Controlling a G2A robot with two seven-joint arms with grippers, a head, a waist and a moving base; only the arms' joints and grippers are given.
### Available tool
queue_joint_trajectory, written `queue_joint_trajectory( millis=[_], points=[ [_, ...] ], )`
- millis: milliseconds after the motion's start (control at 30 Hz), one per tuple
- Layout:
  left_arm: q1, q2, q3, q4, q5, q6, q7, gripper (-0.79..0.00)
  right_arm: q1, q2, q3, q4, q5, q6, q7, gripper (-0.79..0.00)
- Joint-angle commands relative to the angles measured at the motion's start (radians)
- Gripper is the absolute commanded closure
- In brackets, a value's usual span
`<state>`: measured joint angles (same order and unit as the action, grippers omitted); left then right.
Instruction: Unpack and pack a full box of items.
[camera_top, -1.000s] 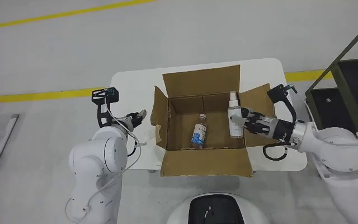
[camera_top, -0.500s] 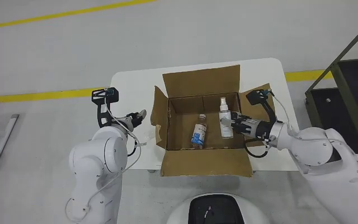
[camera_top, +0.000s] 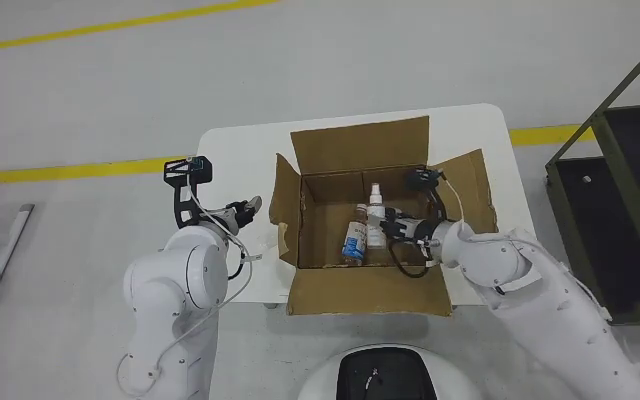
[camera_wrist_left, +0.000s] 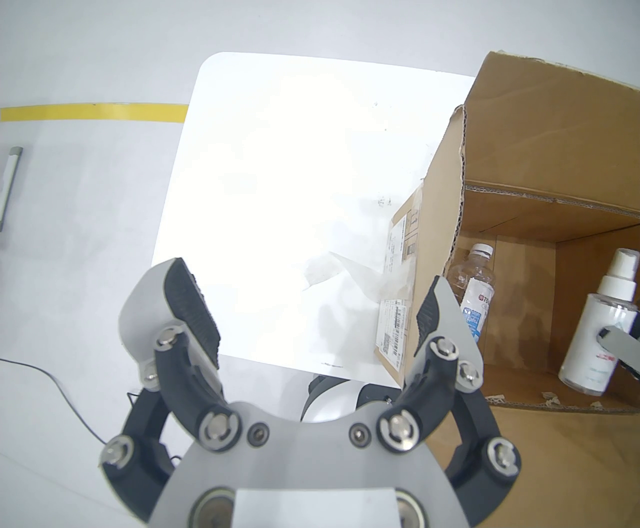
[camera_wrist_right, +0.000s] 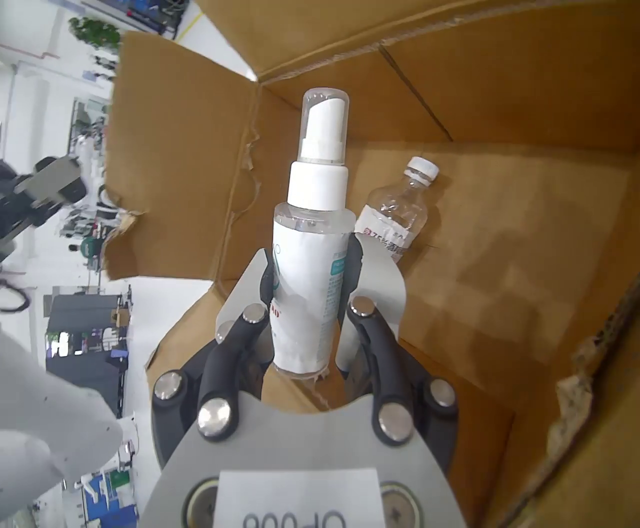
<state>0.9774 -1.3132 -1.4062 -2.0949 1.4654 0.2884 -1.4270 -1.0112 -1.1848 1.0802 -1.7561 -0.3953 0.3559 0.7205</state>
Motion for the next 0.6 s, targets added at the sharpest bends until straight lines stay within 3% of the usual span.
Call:
queue_joint_trajectory(
  millis=[0,267,567],
  points=[
    [0.000,0.000,0.000,0.000,0.000,0.000,0.000,-0.785,0.028,-0.010,-0.040,0.020,-0.030,0.099,-0.026,0.000],
    [0.000,0.000,0.000,0.000,0.000,0.000,0.000,-0.785,0.100,-0.032,-0.127,0.089,-0.129,0.287,-0.012,0.000],
    [0.000,0.000,0.000,0.000,0.000,0.000,0.000,-0.785,0.110,-0.035,-0.132,0.099,-0.153,0.315,-0.009,0.000]
  ],
)
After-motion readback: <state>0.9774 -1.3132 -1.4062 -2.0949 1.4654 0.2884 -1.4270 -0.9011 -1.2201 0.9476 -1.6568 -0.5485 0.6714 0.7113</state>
